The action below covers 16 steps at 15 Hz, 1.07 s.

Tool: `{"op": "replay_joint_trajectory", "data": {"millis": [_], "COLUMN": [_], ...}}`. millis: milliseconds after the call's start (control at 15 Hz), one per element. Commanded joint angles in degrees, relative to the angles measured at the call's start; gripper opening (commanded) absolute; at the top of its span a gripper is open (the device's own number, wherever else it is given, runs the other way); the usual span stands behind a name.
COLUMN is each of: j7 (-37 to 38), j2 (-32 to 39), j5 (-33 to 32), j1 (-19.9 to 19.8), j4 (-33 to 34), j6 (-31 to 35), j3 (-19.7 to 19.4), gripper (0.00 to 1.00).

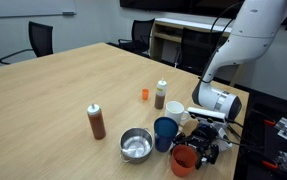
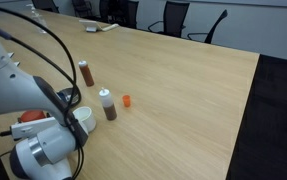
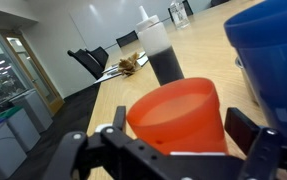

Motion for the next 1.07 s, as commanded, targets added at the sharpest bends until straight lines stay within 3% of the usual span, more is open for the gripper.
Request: {"op": "replay_joint_trajectory", "data": {"millis": [0,133,1000], "j7": [-2.7,-2.8,-0.6], "j2": [2.4,2.2,-2.4], "j5": [-1.1,-1.5,-4.2], "j1": [0.2,0.1,-1.2], "j4": [2.2,2.2,-1.1], "j6": [0.8,0.6,-1.3], "j3": [-0.1,-0.2,0.0], "gripper": [0.74,0.64,0.64]}}
